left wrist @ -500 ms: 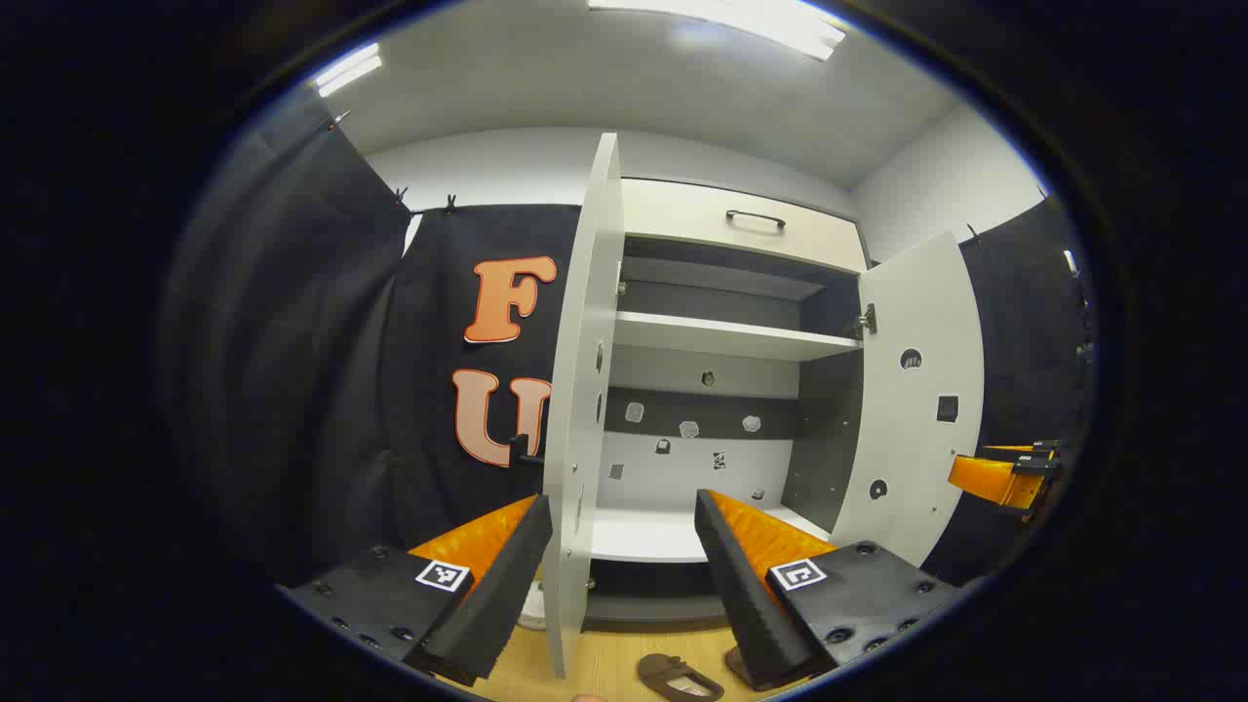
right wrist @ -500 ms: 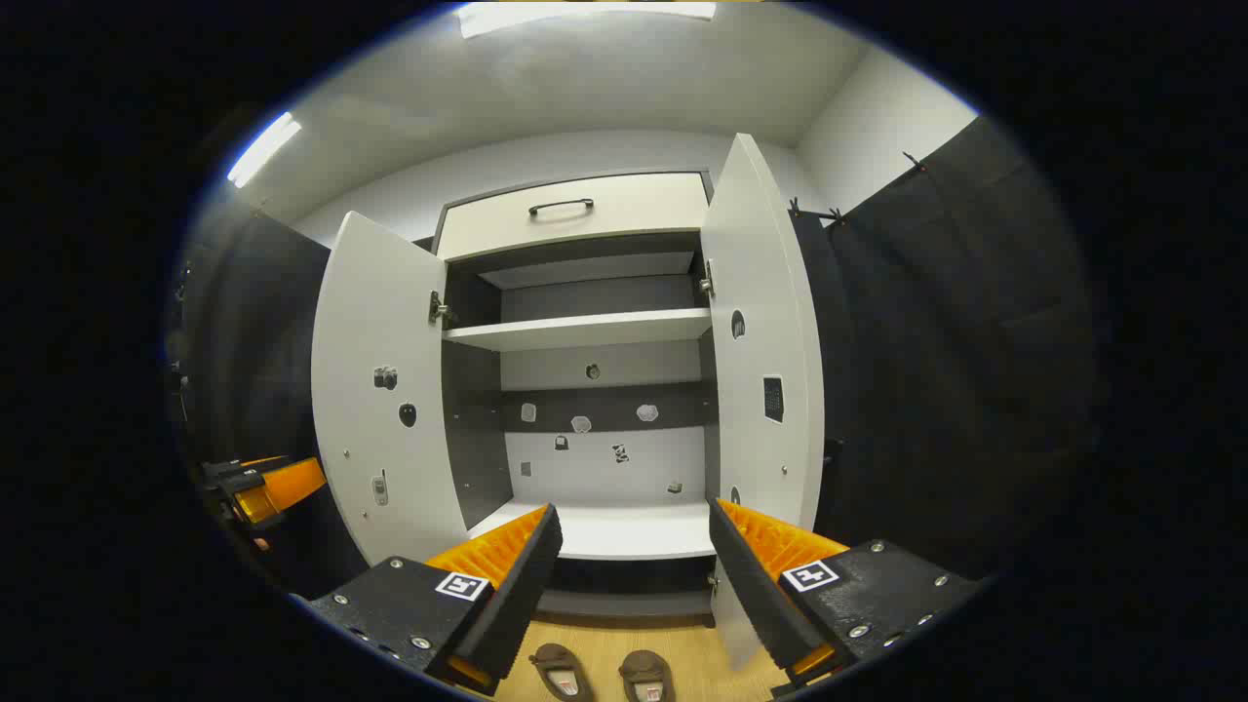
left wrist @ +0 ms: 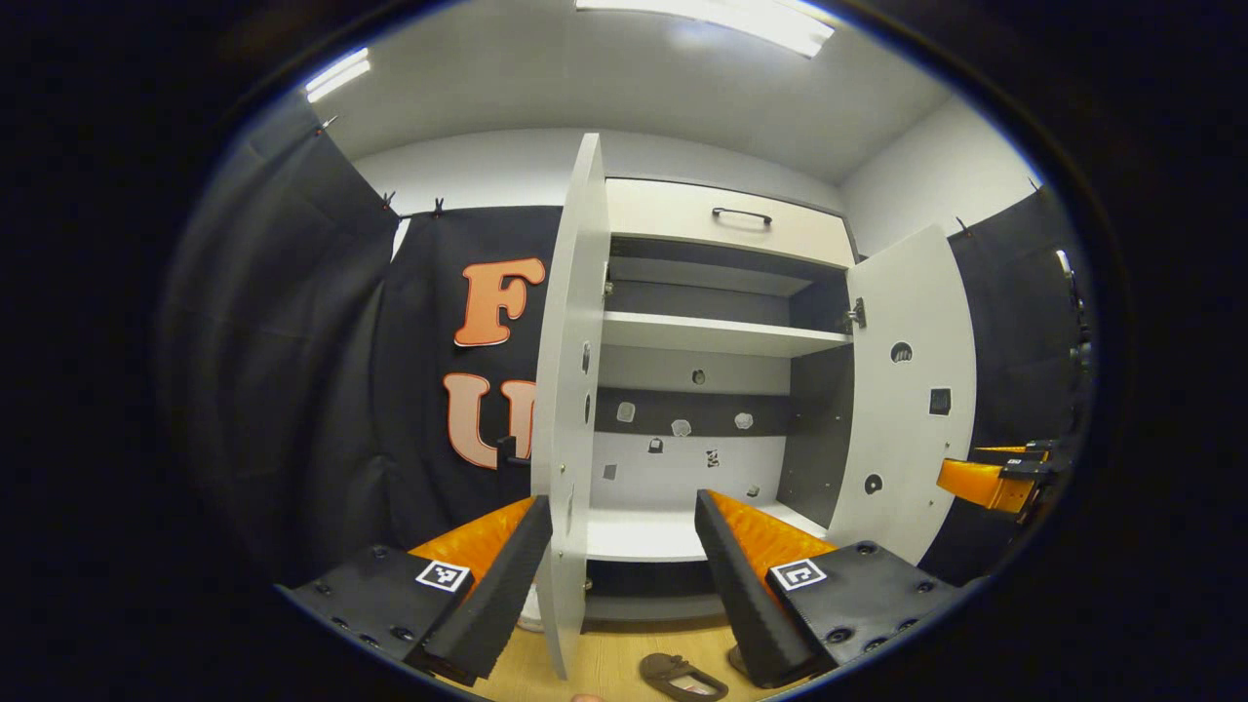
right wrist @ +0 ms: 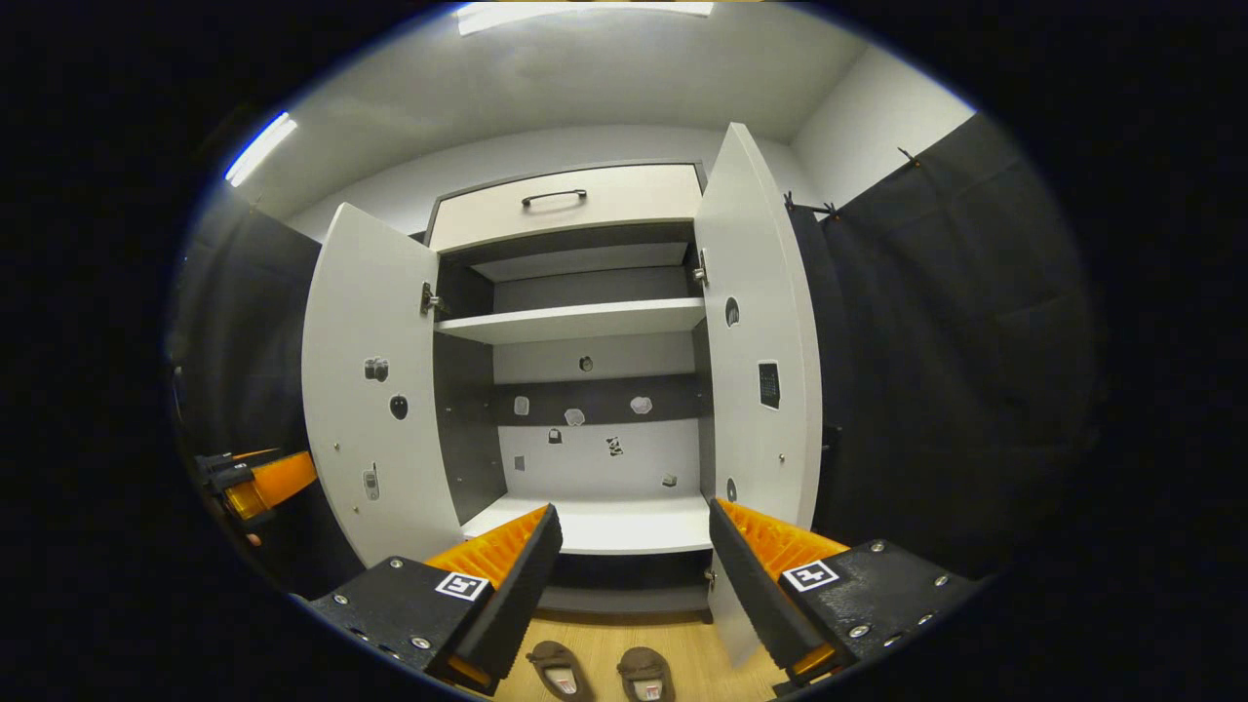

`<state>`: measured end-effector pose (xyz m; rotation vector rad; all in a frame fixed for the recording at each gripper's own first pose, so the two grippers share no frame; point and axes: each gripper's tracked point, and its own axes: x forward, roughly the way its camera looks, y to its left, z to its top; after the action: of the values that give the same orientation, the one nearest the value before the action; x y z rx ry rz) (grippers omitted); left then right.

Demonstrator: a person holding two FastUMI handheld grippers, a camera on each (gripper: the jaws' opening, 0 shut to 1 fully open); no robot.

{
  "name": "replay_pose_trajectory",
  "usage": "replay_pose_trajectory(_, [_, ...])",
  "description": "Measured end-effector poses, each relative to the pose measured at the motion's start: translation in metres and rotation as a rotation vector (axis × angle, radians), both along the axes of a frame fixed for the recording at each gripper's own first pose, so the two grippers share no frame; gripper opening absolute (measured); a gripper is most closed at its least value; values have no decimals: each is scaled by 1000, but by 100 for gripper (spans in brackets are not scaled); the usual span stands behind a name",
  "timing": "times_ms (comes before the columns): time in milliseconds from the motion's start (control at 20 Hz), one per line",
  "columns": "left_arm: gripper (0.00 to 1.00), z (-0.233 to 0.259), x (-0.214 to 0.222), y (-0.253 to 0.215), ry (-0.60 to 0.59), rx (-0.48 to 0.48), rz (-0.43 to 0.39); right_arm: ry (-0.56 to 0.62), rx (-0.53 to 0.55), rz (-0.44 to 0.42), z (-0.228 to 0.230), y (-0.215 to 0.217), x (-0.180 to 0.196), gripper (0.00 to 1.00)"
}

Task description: Grab one shoe with the right hand and put it into the shoe cabinet, grab the other shoe with the left hand and put it into the shoe cabinet; then close the right door with the right hand and the left door with the left hand.

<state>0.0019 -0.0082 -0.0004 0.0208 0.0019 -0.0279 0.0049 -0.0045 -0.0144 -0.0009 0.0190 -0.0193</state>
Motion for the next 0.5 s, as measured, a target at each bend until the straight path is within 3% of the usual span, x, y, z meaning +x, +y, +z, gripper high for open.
replay_pose_trajectory(100, [96, -5, 1, -1, 8, 1, 2, 14, -3, 1, -7, 0, 2, 94])
replay_pose_trajectory(300, [93, -5, 0, 1, 13, 0, 4, 33, -11, 4, -17, 0, 3, 94])
replay_pose_trajectory(350, [99, -5, 1, 2, 12, 2, 6, 36, -13, 4, -18, -1, 4, 94])
replay_pose_trajectory(450, [96, -2, 2, 2, 5, 3, 9, 42, -24, -2, -25, -4, 6, 94])
replay_pose_trajectory(500, [99, -1, 2, 1, 2, 4, 9, 52, -28, -7, -31, -6, 7, 94])
